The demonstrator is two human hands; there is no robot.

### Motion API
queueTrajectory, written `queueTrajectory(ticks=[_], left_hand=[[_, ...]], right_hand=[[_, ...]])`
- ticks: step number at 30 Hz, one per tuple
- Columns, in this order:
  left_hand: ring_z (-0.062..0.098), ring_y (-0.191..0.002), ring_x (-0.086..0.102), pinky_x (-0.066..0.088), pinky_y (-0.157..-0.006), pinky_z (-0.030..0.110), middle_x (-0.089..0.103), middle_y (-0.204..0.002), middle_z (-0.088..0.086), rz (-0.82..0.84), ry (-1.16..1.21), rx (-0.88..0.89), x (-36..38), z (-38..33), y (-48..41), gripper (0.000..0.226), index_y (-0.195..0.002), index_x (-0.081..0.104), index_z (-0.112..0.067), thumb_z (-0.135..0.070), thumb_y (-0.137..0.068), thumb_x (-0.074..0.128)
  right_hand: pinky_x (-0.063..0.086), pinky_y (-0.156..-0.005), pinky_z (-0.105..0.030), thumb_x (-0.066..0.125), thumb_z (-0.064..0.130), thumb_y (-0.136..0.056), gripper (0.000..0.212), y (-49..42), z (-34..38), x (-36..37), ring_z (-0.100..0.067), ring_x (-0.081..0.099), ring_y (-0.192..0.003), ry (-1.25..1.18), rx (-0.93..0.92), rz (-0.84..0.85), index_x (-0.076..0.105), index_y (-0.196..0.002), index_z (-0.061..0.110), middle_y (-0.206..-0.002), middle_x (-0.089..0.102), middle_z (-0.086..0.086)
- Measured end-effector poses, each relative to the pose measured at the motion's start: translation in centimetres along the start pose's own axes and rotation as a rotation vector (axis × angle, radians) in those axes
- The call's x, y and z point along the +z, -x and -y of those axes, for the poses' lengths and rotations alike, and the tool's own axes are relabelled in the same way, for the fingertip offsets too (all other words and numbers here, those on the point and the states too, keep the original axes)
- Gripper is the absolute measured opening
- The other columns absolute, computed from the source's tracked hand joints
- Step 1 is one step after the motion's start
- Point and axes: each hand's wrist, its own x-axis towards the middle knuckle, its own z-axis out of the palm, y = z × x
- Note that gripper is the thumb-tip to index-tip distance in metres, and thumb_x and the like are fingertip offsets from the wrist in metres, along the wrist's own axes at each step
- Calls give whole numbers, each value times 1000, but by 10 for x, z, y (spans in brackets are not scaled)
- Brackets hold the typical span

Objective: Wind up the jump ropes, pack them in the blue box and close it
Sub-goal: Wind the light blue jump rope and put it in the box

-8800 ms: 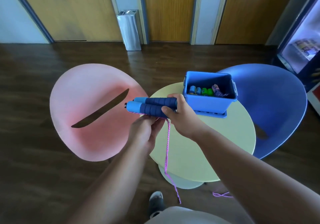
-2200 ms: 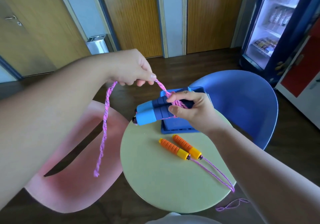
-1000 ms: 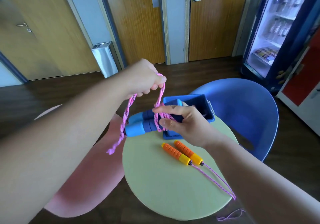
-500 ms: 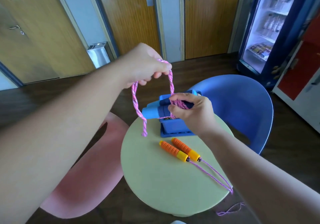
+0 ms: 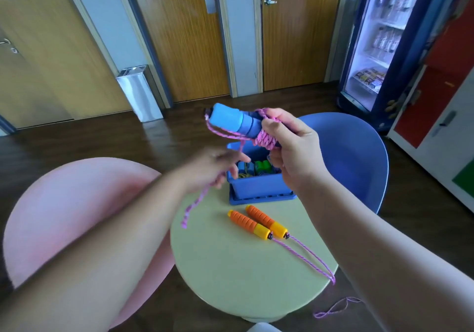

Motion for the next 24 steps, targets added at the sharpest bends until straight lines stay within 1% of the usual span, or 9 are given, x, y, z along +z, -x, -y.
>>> queueTrajectory(ticks=[3, 5, 8, 11, 14, 16, 19, 21, 24], left_hand=[[17, -47, 38, 35, -51, 28, 60, -64, 1, 48, 65, -2, 36, -10, 17, 30, -105, 74, -19, -30, -110, 46], [17, -47, 36, 34, -50, 28, 56, -60, -1, 54, 43, 19, 39, -32, 30, 31, -104, 72, -13, -35, -108, 49], [17, -48, 41, 36, -48, 28, 56, -55, -4, -50, -87, 133, 16, -67, 45, 31, -91, 76, -15, -37, -103, 58], [10, -42, 45, 40, -48, 25, 60, -54, -4, -230, -295, 211, -11, -88, 48, 36, -79, 76, -17, -39, -102, 59], [2, -36, 43, 36, -38, 16, 63, -58, -4, -282, -396, 203, -25, -93, 44, 40, -79, 75, -14, -39, -103, 57], [1, -37, 46, 36, -41, 17, 63, -59, -5, -297, -420, 193, -27, -89, 41, 41, -78, 74, -14, -41, -104, 56], [0, -38, 46, 37, -47, 19, 60, -54, -6, -318, -406, 195, -28, -76, 41, 42, -74, 72, -17, -43, -103, 57], [1, -38, 46, 36, -43, 16, 59, -54, -7, -346, -402, 191, -32, -68, 42, 39, -74, 73, -18, -45, -101, 61], [0, -48, 51, 43, -52, 23, 66, -63, -6, -337, -387, 199, -44, -57, 45, 25, -83, 77, -23, -42, -96, 69]], right_hand=[[51, -47, -23, 71, 5, -91, 13, -5, -6, 7, -7, 67, -65, 60, -46, -109, 75, -103, 9, -89, 68, 0], [57, -65, -25, 76, 7, -88, 16, -10, -18, 0, -5, 69, -81, 214, -106, -120, 78, -101, 15, -100, 73, 0], [58, -81, -30, 77, 4, -87, 20, -9, -29, -8, -12, 70, -86, 387, -206, -46, 77, -105, 13, -100, 75, -9], [61, -77, -35, 75, 3, -88, 20, 0, -35, -7, -15, 68, -80, 442, -272, 80, 76, -106, 12, -92, 74, -10], [62, -78, -40, 85, 20, -81, 22, 10, -40, 2, -23, 72, -81, 388, -223, 141, 78, -101, 23, -99, 73, -18], [62, -74, -34, 92, 29, -70, 34, 16, -42, 8, -28, 74, -80, 382, -156, 137, 78, -101, 26, -101, 73, -20], [59, -71, -24, 92, 24, -70, 34, 22, -46, 11, -23, 75, -79, 463, -177, 76, 79, -101, 21, -98, 75, -10], [58, -72, -26, 89, 16, -75, 26, 25, -47, 11, -26, 74, -79, 442, -192, 57, 79, -99, 18, -94, 76, -8], [58, -74, -26, 83, 4, -80, 19, 29, -42, 10, -19, 72, -76, 365, -168, 50, 78, -96, 15, -86, 76, 2]])
